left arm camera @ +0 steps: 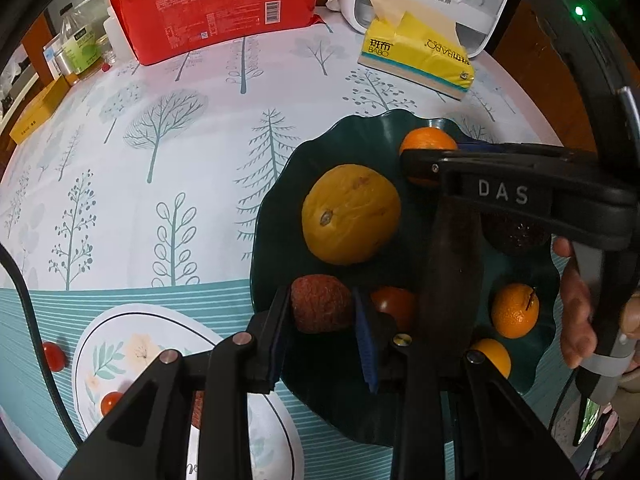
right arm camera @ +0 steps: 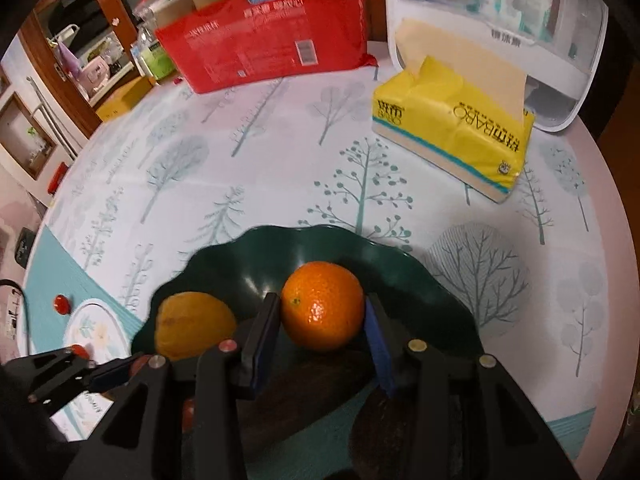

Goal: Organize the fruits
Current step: 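Carry lychee and orange to the green plate and open both tools, then move both open tools back toward the white plate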

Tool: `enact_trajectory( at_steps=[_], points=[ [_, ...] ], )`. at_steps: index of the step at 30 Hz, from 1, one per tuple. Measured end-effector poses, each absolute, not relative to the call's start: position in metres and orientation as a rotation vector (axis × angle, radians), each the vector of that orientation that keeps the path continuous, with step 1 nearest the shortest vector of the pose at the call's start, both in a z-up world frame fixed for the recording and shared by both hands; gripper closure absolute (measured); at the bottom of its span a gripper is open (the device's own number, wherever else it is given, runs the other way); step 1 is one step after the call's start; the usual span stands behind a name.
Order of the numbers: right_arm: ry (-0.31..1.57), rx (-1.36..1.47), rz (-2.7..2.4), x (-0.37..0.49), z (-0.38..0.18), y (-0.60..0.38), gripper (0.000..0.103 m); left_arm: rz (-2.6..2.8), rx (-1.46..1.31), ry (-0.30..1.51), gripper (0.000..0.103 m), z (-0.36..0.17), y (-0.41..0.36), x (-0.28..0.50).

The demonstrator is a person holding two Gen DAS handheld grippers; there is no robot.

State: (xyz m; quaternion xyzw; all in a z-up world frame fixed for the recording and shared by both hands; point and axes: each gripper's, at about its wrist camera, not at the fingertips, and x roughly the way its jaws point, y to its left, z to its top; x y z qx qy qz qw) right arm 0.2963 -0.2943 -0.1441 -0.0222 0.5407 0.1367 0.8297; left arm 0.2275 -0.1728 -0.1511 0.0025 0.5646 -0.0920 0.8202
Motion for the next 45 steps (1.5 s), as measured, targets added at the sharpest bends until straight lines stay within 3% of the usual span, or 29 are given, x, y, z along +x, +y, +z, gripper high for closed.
enact_trajectory(
  at_steps=[6, 9, 12, 29, 36, 45],
  points=[
    [1.116, -0.097, 0.269, 0.289, -0.143, -0.293, 0.049, -0.191, -0.024, 1.208, 0.065, -0.149, -0.170, 0.227],
    [1.101, -0.090, 0.274, 0.283, -0.138, -0.295, 0.047, -0.202, -0.051, 1.200, 0.048, -0.145, -0.169, 0.224],
    [1.090, -0.081, 0.273, 0.278, -0.134, -0.296, 0.046, -0.198, -0.057, 1.187, 0.019, -0.139, -0.169, 0.220],
    [1.002, -0.078, 0.219, 0.240, -0.089, -0.296, 0.046, -0.211, -0.089, 1.100, 0.018, -0.091, -0.146, 0.188],
    [0.965, -0.076, 0.167, 0.216, -0.059, -0.290, 0.045, -0.216, -0.128, 1.080, 0.001, -0.069, -0.126, 0.172],
    [0.923, -0.067, 0.071, 0.179, -0.018, -0.276, 0.037, -0.239, -0.094, 1.003, 0.001, -0.031, -0.093, 0.142]
  ],
)
